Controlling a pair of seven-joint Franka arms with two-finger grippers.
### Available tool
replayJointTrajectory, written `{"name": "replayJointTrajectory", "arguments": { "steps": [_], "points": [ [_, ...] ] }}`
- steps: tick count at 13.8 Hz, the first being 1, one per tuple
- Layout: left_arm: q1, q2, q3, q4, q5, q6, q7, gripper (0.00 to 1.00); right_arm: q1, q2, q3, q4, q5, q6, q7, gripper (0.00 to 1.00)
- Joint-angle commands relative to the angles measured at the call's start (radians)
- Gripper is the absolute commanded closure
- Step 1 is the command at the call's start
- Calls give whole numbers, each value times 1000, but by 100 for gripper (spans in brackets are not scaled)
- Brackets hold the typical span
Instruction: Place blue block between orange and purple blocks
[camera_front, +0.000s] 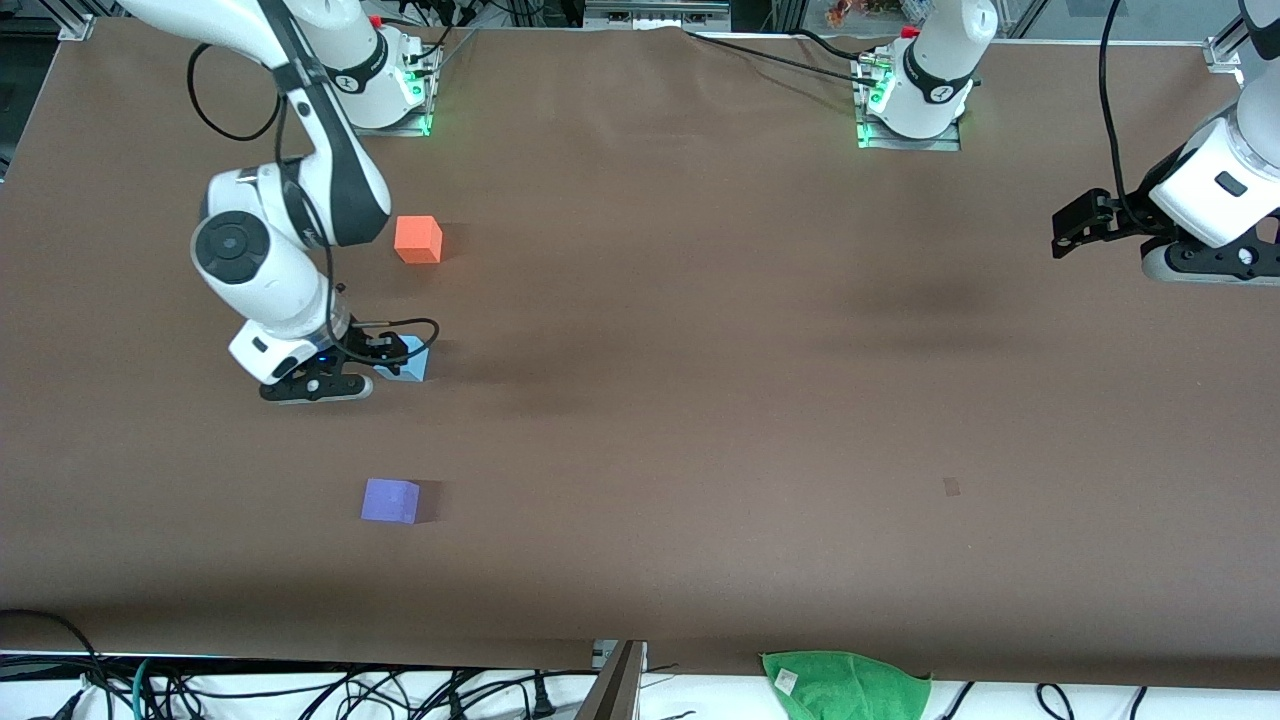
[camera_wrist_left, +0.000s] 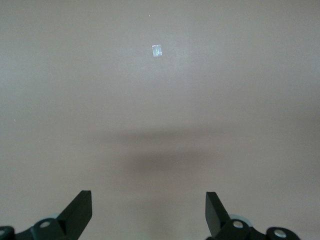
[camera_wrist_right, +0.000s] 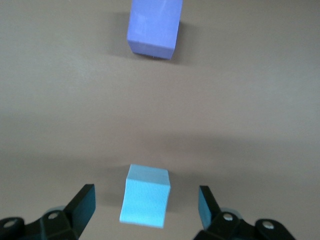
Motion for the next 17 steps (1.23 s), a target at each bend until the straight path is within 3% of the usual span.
{"name": "replayJointTrajectory", "arguments": {
  "steps": [1,3,5,6,10,17],
  "points": [
    [6,-20,-7,-11,12,-4,12,0,-7,1,-2,182,10,-254,-41,8],
    [6,-20,-7,-13,11,-4,12,0,-7,1,-3,283,8,-397,-60,8],
    [6,-20,-7,-13,11,-4,12,0,-7,1,-6,342,5,-457,-115,7],
    [6,-20,-7,-13,12,-4,12,0,-7,-1,-20,375,5,-497,-142,1],
    [6,-20,-7,-13,12,-4,12,0,-6,-1,-20,523,54,-650,-157,1],
    [6,-20,-7,-13,11,-4,12,0,11,5,-13,612,2,-799,-126,1]
  ]
}}
